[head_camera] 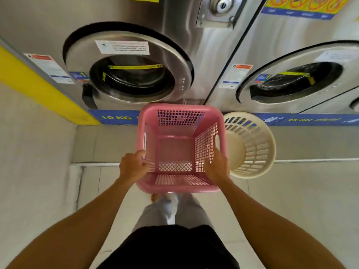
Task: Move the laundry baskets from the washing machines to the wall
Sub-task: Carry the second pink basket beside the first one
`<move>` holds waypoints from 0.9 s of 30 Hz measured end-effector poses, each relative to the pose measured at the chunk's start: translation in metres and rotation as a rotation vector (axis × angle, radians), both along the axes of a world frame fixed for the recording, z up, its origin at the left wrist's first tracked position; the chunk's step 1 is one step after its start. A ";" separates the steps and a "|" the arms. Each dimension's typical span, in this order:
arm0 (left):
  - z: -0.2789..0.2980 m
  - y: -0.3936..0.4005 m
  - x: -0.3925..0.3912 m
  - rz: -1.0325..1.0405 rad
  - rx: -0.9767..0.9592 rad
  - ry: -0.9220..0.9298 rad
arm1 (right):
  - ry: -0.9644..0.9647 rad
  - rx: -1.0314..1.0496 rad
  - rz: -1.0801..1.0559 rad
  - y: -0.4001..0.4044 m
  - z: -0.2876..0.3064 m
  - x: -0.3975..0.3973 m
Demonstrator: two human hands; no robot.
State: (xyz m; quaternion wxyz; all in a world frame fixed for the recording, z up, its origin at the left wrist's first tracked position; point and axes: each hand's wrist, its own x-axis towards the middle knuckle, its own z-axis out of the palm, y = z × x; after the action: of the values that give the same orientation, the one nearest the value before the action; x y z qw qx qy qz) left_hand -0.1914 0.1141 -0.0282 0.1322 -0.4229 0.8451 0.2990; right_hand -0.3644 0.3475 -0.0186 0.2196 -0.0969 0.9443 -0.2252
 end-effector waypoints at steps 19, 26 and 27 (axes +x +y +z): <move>-0.093 -0.016 -0.052 0.315 0.046 0.023 | -0.023 0.031 -0.034 0.026 -0.114 -0.094; -0.066 -0.011 -0.035 0.372 -0.005 -0.053 | 0.004 0.008 0.084 0.026 -0.094 -0.087; -0.061 -0.008 -0.028 0.368 -0.016 -0.058 | 0.013 0.006 0.093 0.025 -0.088 -0.082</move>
State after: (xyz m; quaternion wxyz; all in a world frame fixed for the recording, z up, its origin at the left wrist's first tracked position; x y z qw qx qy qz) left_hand -0.2193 0.1061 -0.0890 0.0959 -0.5799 0.7517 0.2991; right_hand -0.4468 0.3722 -0.1065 0.2242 -0.1417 0.9407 -0.2114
